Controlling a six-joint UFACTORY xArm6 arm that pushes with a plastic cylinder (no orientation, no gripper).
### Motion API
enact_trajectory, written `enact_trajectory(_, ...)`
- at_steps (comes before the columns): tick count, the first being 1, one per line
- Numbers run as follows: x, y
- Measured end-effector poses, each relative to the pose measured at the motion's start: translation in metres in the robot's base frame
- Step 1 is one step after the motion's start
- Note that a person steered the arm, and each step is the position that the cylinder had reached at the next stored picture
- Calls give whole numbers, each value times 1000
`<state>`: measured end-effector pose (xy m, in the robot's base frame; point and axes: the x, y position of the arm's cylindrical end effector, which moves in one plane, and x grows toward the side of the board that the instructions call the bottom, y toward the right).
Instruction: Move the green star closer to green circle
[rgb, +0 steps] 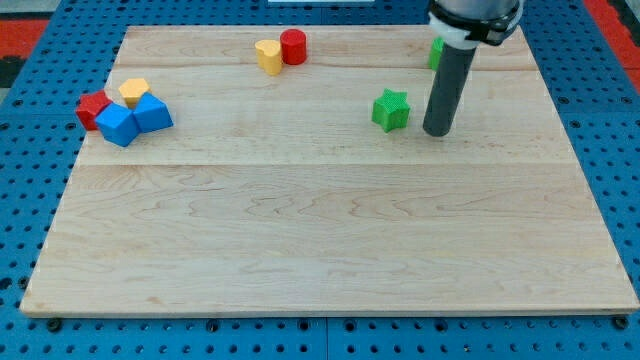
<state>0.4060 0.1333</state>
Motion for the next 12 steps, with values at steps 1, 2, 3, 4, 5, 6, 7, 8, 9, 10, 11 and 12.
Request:
enact_trajectory(1,13,-48)
enact_trajectory(2,-50,-34)
enact_trajectory(3,-77,-6)
enact_trajectory(4,-8,-19)
enact_trajectory(5,-14,-91)
enact_trajectory(6,-54,-78)
enact_trajectory(7,-74,5)
enact_trajectory(8,-76,30)
enact_trajectory(9,-64,-9)
enact_trajectory(10,-81,-81)
enact_trajectory(11,-100,-65)
enact_trajectory(12,-106,-21)
